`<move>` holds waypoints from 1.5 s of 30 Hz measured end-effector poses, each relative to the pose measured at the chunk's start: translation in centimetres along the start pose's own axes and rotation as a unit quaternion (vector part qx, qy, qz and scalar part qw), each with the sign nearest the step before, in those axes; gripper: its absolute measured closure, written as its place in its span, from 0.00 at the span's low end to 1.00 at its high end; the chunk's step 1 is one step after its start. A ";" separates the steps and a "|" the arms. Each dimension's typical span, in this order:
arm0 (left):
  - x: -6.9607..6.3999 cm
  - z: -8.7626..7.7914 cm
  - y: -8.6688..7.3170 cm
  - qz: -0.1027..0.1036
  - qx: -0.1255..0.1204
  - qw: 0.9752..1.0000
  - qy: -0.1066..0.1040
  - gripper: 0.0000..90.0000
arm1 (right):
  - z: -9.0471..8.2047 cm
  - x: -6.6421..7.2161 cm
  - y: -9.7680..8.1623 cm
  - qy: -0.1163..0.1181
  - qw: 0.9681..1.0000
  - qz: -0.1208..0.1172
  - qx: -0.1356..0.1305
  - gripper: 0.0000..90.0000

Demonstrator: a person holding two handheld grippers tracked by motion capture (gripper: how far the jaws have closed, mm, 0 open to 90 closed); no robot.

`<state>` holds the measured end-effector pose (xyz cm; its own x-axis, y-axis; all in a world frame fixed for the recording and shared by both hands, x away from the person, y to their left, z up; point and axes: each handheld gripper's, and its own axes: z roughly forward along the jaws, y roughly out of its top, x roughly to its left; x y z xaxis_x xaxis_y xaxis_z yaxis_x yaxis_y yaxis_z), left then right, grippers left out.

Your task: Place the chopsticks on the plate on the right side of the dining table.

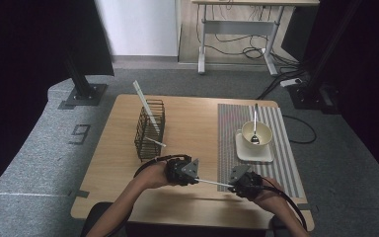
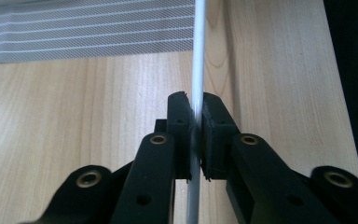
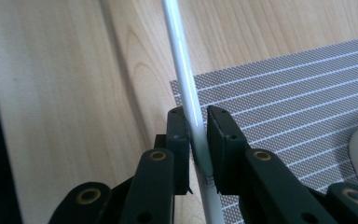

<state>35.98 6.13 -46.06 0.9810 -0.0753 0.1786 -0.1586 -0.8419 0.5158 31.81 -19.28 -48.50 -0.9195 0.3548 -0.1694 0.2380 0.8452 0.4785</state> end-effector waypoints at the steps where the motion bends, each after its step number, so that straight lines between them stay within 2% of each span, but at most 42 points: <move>1: 0.0 -0.1 -0.1 -0.001 -0.006 1.000 0.004 0.89 | -0.1 0.0 0.0 0.008 1.000 -0.003 -0.002 0.90; 5: 0.1 -0.4 -0.3 0.003 -0.025 0.999 0.023 0.79 | -0.4 0.1 0.0 0.017 1.000 -0.006 -0.014 0.91; 6: 0.0 -0.3 -0.4 0.005 -0.028 0.999 0.039 0.75 | -0.5 0.1 0.0 0.018 1.000 -0.004 -0.017 0.92; 7: 0.0 -0.4 -0.4 0.003 -0.028 0.999 0.047 0.71 | -0.6 0.1 0.0 0.021 1.000 -0.005 -0.022 0.92; 12: 0.1 -0.6 -0.9 -0.032 -0.051 0.996 0.065 0.63 | -0.9 -0.1 -0.1 0.018 1.000 0.001 -0.026 0.92; 15: 0.2 -0.8 -1.2 -0.055 -0.065 0.994 0.075 0.57 | -1.1 -0.3 -0.2 0.011 1.000 0.005 -0.026 0.92; 20: 0.3 -1.2 -1.6 -0.103 -0.103 0.986 0.087 0.42 | -1.4 -0.5 -0.2 0.003 1.000 0.007 -0.026 0.92; 23: 0.2 -1.4 -1.8 -0.131 -0.123 0.979 0.098 0.31 | -1.4 -0.6 -0.3 -0.001 1.000 0.008 -0.024 0.92; 24: 0.1 -1.4 -1.9 -0.139 -0.126 0.977 0.104 0.30 | -1.4 -0.7 -0.3 -0.002 1.000 0.009 -0.023 0.92; 28: -0.3 -1.3 -2.1 -0.158 -0.125 0.972 0.121 0.17 | -1.4 -1.0 -0.4 -0.011 1.000 0.015 -0.020 0.92; 31: -0.4 -1.4 -2.4 -0.178 -0.136 0.966 0.129 0.15 | -1.5 -1.2 -0.4 -0.015 1.000 0.018 -0.021 0.92; 34: -0.6 -1.4 -2.6 -0.202 -0.145 0.956 0.154 0.09 | -1.6 -1.4 -0.5 -0.020 0.999 0.022 -0.019 0.92; 38: -1.1 -1.3 -2.8 -0.213 -0.138 0.950 0.180 0.00 | -1.7 -1.7 -0.6 -0.025 0.999 0.027 -0.018 0.92; 40: -1.4 -1.2 -3.0 -0.219 -0.142 0.948 0.183 0.00 | -1.8 -1.9 -0.6 -0.027 0.999 0.030 -0.019 0.92; 43: -1.7 -1.1 -3.5 -0.234 -0.153 0.942 0.186 0.00 | -1.9 -2.1 -0.7 -0.031 0.999 0.034 -0.021 0.92; 45: -1.9 -1.0 -3.8 -0.240 -0.156 0.940 0.187 0.00 | -2.0 -2.3 -0.7 -0.033 0.999 0.038 -0.021 0.92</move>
<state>34.61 10.00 -47.48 0.8496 0.5150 0.1143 0.2100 -0.5290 0.8222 33.12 -21.50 -46.71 -0.8761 0.4440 -0.1879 0.2910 0.7978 0.5281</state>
